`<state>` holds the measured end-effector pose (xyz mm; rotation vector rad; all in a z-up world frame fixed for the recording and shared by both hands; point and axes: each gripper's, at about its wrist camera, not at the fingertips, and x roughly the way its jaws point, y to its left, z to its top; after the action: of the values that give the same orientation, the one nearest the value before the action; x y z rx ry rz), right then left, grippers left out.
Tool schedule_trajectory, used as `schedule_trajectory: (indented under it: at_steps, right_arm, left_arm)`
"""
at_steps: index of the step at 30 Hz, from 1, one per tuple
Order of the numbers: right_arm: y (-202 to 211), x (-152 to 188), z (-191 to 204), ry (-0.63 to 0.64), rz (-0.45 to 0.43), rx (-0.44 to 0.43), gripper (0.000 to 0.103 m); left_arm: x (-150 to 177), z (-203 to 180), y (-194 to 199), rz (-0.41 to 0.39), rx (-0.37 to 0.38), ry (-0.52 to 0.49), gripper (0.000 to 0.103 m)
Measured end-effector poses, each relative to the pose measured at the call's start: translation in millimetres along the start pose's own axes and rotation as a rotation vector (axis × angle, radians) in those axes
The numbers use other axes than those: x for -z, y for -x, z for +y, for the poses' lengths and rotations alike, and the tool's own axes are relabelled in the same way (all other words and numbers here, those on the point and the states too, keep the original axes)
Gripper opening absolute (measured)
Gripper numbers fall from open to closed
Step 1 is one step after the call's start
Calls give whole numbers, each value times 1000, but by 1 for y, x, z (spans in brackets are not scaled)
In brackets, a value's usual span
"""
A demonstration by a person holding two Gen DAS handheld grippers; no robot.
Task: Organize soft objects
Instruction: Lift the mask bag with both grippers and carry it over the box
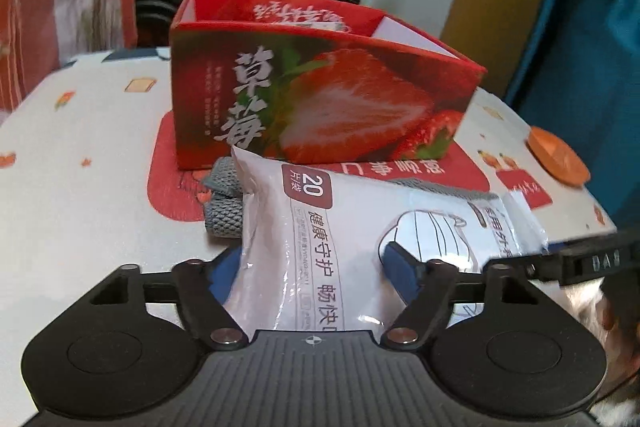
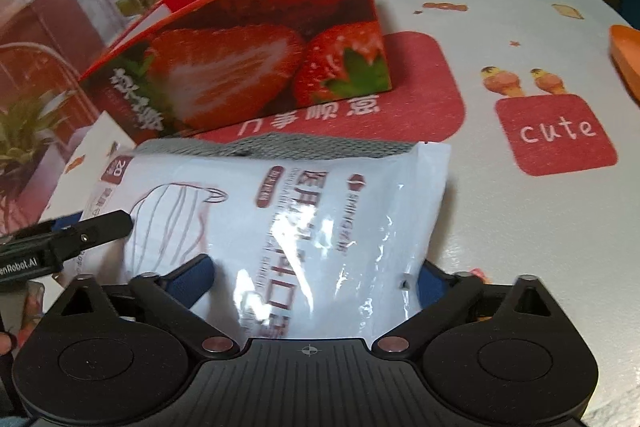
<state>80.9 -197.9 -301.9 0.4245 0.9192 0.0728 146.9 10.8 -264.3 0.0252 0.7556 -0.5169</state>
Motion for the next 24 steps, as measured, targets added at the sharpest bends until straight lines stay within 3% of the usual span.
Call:
schedule_trajectory:
  at_steps: [3, 5, 12, 22, 24]
  right_arm:
    - [4, -2, 2, -8, -8, -2, 80]
    - [10, -4, 2, -10, -23, 1, 75]
    - [15, -4, -6, -34, -38, -2, 63]
    - [7, 0, -25, -146, -34, -75, 64]
    - [8, 0, -23, -144, -30, -71, 54]
  left_arm:
    - [1, 4, 4, 2, 27, 27, 61]
    - [1, 4, 5, 2, 32, 32, 59]
    - [4, 7, 2, 1, 44, 46, 60]
    - [7, 15, -3, 21, 76, 101, 68]
    - [6, 12, 0, 18, 75, 87, 68]
